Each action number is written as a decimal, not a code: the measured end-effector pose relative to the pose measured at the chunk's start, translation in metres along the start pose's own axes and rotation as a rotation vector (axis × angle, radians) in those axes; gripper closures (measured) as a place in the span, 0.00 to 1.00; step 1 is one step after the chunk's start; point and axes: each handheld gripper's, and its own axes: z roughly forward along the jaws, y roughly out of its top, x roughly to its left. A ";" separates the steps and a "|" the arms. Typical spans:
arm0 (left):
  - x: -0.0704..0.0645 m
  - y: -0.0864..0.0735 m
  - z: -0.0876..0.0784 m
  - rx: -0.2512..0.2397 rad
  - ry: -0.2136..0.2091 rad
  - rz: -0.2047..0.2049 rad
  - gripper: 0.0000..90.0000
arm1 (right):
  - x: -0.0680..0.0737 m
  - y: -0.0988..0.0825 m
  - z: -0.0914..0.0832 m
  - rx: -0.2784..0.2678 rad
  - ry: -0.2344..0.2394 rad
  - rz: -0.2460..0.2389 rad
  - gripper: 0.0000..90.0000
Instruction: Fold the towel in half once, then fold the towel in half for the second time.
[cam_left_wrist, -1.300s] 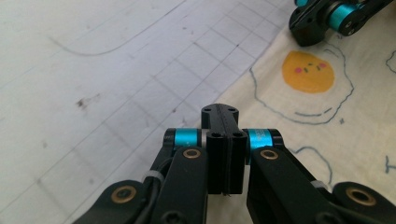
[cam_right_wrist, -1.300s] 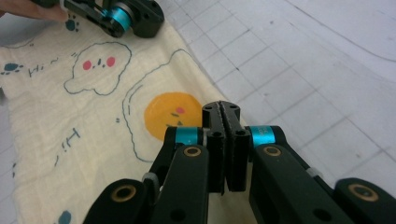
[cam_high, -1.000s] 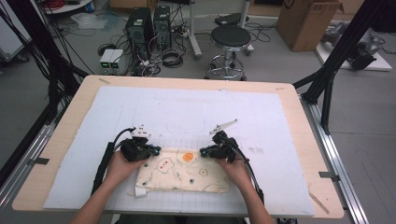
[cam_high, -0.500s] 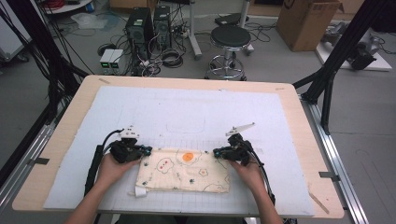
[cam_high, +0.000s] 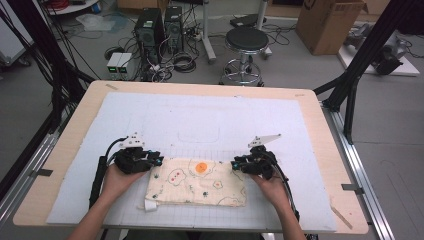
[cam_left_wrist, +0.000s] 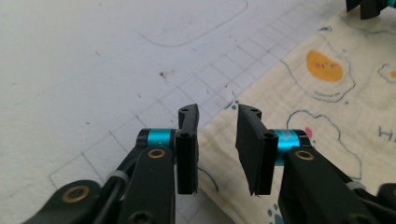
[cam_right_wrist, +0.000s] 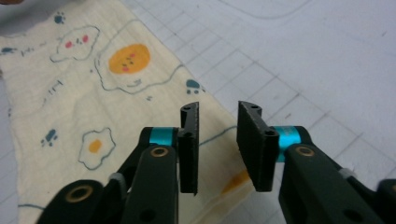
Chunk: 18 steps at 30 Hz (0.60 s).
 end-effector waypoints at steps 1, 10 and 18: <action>0.001 0.000 0.000 -0.007 0.000 -0.006 0.73 | 0.000 0.001 -0.001 -0.009 -0.002 -0.004 0.74; 0.009 0.000 0.006 0.002 0.028 -0.045 0.61 | -0.010 0.002 -0.009 -0.020 -0.025 0.038 0.69; 0.017 -0.004 0.013 0.052 0.019 -0.079 0.65 | -0.013 -0.001 -0.003 0.025 -0.034 0.058 0.68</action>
